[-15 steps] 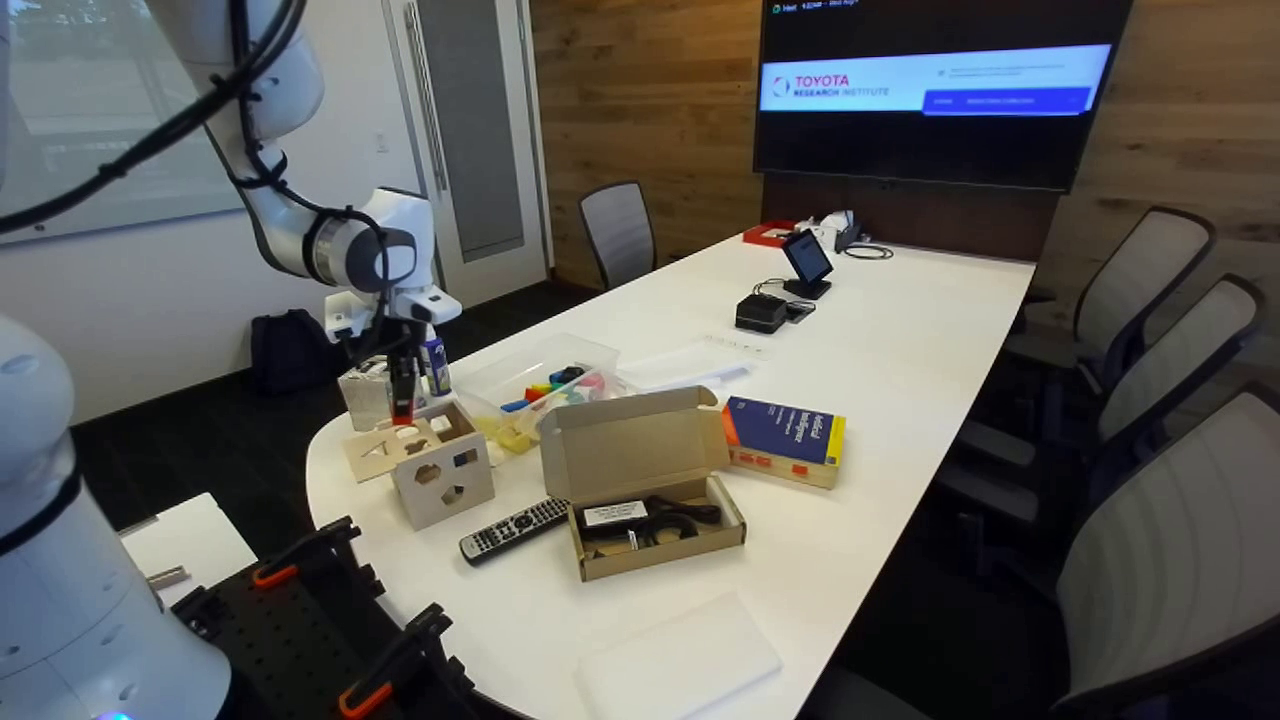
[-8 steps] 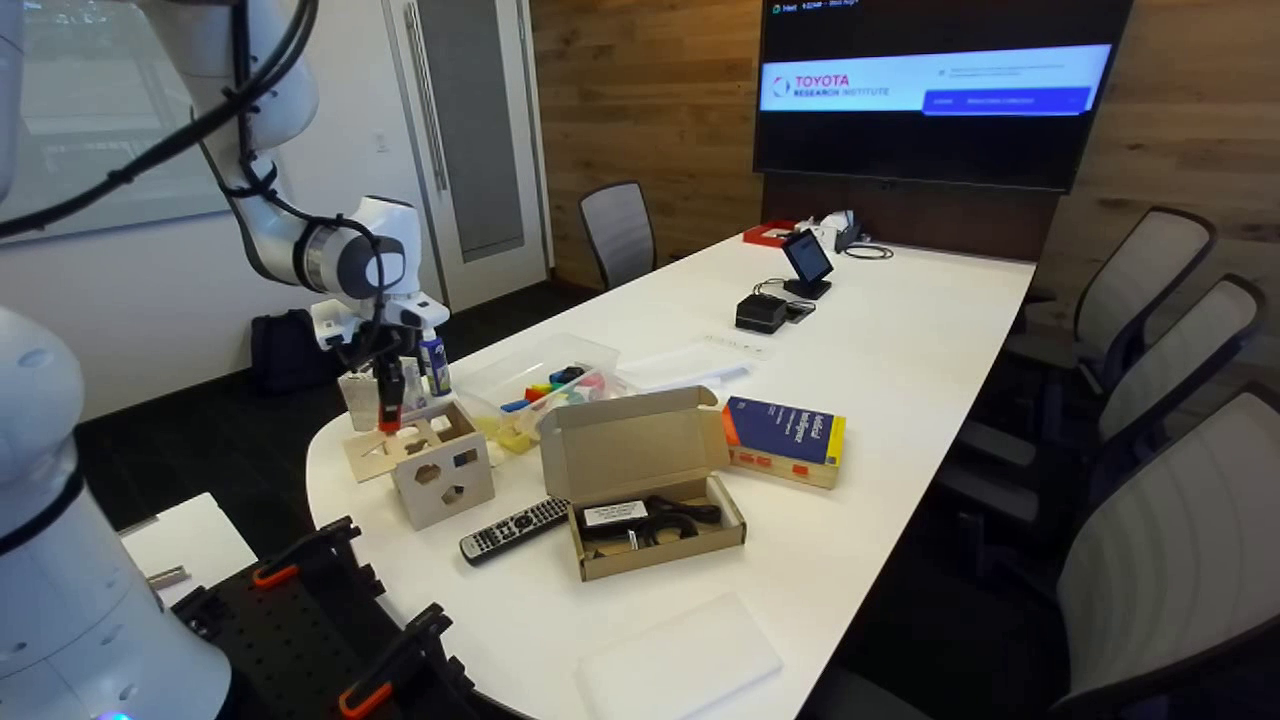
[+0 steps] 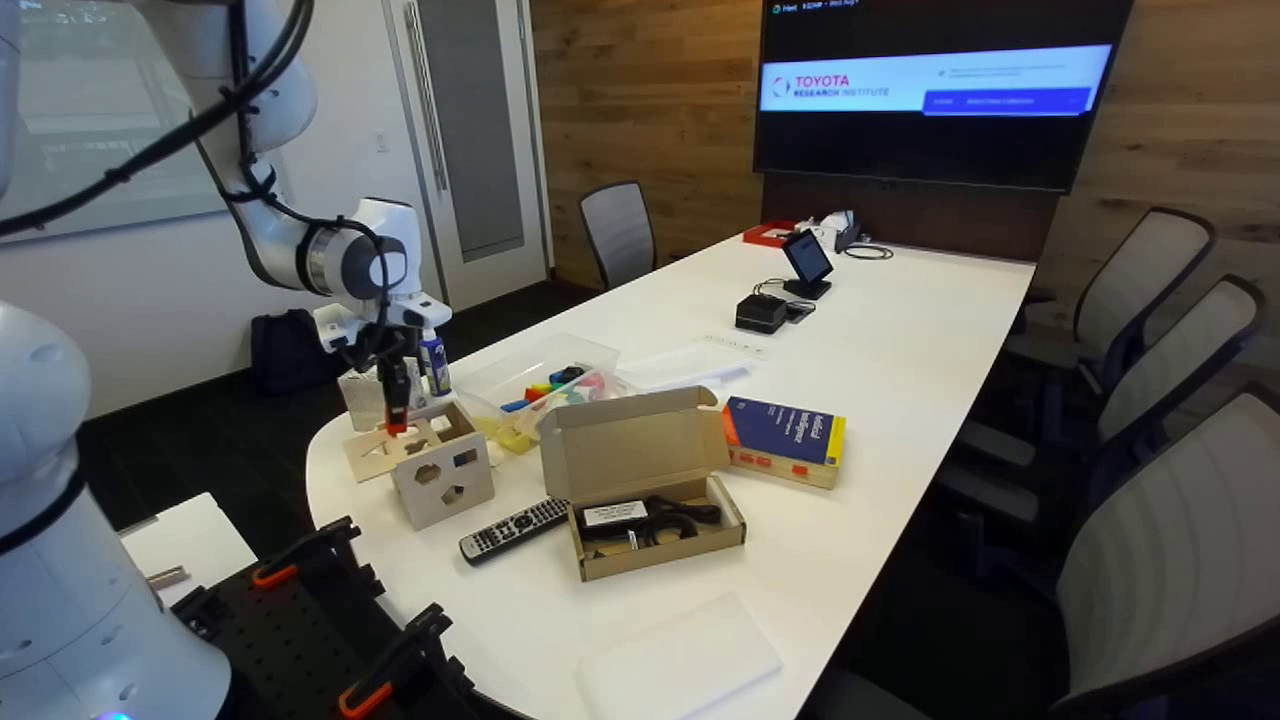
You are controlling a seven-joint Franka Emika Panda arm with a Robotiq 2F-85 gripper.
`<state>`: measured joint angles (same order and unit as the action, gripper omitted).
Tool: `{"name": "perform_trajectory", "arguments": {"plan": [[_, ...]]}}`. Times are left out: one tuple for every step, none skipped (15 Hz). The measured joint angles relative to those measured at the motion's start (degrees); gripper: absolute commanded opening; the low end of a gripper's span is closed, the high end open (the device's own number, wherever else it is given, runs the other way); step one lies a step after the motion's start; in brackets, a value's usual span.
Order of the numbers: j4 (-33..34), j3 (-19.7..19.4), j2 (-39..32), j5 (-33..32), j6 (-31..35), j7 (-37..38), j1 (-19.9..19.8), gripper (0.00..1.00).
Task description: Through the square hole, put the orange block inside the cube-shaped object
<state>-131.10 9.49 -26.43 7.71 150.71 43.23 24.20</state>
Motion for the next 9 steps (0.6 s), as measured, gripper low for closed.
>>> {"name": "perform_trajectory", "arguments": {"plan": [[0.0, -0.5, -0.01, -0.32, 0.0, 0.1, 0.21, 0.13], [0.01, -0.9, -0.01, -0.65, 0.0, 0.13, 0.32, 0.13], [0.03, -1.2, -0.01, -0.94, 0.0, 0.13, 0.36, 0.13], [0.1, -1.39, -0.04, -1.13, 0.0, 0.13, 0.36, 0.13], [0.19, -1.53, -0.07, -1.3, 0.0, 0.13, 0.36, 0.13], [0.28, -1.6, -0.1, -1.41, 0.0, 0.11, 0.35, 0.13], [0.4, -1.6, -0.16, -1.46, 0.0, 0.09, 0.35, 0.13], [0.51, -1.6, -0.22, -1.48, 0.0, 0.04, 0.35, 0.13], [0.66, -1.58, -0.3, -1.48, 0.0, -0.03, 0.35, 0.13]]}}
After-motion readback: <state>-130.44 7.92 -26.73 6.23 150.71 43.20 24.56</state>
